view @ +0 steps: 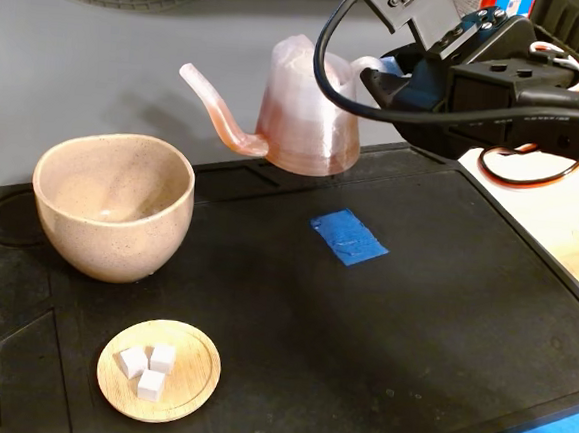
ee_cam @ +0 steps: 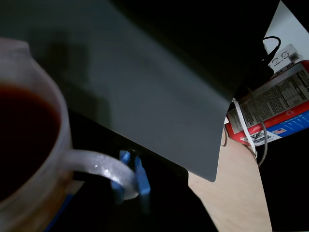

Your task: Pick up a kettle and pour liquid into a cup.

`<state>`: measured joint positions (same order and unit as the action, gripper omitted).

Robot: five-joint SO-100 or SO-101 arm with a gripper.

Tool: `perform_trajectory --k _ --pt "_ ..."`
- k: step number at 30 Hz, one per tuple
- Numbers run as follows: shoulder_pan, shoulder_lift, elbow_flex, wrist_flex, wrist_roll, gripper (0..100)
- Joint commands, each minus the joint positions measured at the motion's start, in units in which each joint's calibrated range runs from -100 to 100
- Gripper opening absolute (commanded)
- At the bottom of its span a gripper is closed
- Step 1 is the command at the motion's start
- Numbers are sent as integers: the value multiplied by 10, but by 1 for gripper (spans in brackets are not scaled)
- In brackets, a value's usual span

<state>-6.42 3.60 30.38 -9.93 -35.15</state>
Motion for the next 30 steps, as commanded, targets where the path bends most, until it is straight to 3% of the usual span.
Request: perform_trajectory --k 1,8,15,22,25,30 --pt "1 -35 -42 0 0 1" --pt "-6 2 -67 -5 2 1" --pt "-5 25 -80 -6 56 1" --pt "-21 26 -80 -3 56 1" --pt "-27 80 -172 -3 57 1" --pt "-26 104 -217 -1 132 1"
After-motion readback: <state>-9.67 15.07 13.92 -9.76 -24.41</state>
